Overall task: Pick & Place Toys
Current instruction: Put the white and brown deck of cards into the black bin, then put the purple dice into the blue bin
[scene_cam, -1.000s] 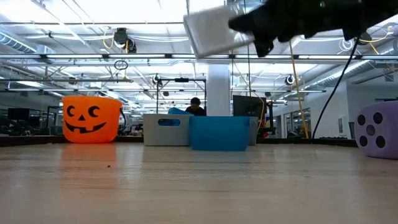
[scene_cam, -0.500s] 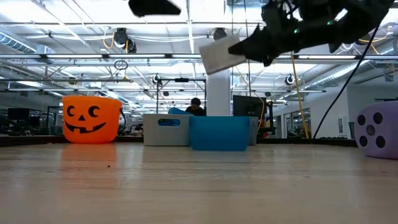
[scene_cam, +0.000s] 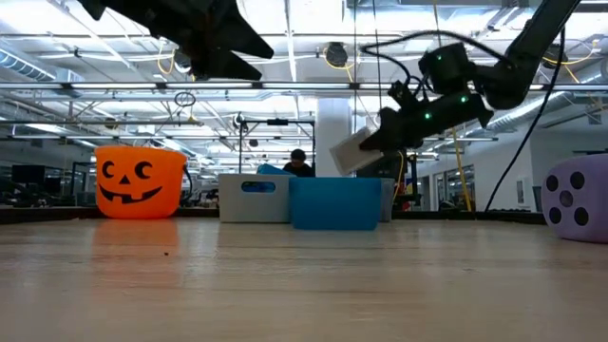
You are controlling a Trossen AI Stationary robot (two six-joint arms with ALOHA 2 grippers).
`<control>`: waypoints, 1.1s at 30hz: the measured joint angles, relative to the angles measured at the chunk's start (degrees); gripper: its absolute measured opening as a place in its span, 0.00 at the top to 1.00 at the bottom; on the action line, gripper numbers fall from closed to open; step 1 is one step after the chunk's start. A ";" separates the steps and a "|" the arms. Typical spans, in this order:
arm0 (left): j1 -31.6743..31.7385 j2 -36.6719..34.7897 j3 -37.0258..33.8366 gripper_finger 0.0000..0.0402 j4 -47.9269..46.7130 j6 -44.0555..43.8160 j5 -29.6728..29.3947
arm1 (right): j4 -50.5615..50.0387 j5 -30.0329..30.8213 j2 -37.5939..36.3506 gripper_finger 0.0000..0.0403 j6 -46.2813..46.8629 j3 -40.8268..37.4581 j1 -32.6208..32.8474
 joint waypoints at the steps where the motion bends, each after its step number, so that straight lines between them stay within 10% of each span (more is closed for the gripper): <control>1: 0.34 0.00 -0.02 0.07 0.07 -0.44 0.02 | 0.15 -0.58 0.79 0.85 0.09 0.04 -0.51; 15: 1.73 0.02 -0.06 0.09 2.91 -1.07 0.24 | -0.53 5.73 2.48 0.47 -3.81 -0.03 0.84; 23: 1.50 0.04 -0.06 0.07 2.65 -7.64 1.11 | -8.24 6.00 -11.36 0.26 -6.49 -0.02 11.95; 33: 1.32 0.04 -0.06 0.10 2.64 -8.57 1.16 | -68.38 20.33 -25.14 0.14 4.70 18.66 44.53</control>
